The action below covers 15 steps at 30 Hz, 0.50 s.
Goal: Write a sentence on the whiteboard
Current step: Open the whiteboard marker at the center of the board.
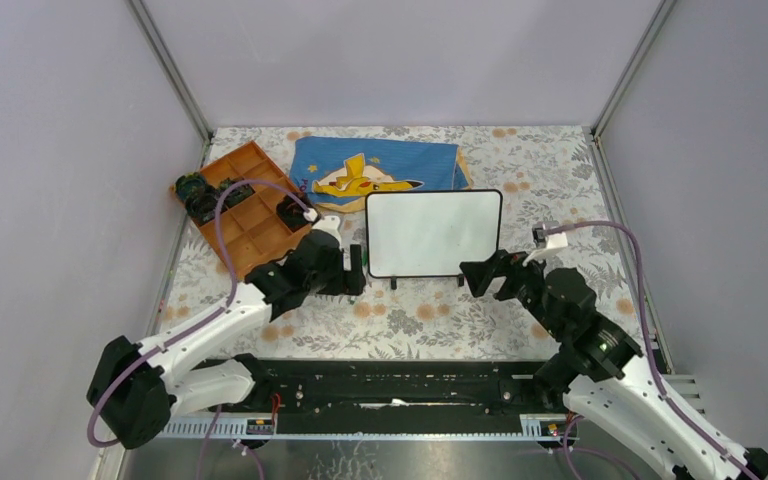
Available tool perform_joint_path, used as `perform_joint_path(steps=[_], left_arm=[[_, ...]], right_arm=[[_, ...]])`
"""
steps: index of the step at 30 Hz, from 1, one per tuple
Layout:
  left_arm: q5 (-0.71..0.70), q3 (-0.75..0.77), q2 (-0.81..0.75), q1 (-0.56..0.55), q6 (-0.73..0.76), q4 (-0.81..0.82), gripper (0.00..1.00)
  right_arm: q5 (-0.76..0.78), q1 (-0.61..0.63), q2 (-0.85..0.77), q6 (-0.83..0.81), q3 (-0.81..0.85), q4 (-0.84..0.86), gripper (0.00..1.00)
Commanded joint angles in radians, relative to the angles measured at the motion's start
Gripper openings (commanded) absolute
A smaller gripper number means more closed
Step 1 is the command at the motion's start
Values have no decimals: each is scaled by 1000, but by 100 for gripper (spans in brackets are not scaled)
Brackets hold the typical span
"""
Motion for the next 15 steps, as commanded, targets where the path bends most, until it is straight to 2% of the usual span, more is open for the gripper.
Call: perform_joint_path(steps=[1, 9, 15], left_arm=[[43, 15, 85, -2, 4, -6, 87], [-1, 39, 260, -2, -20, 29, 66], [-64, 68, 350, 3, -11, 74, 63]], right_arm=[[-9, 5, -63, -25, -7, -4, 96], [32, 5, -129, -26, -12, -38, 96], [38, 6, -137, -27, -13, -45, 96]])
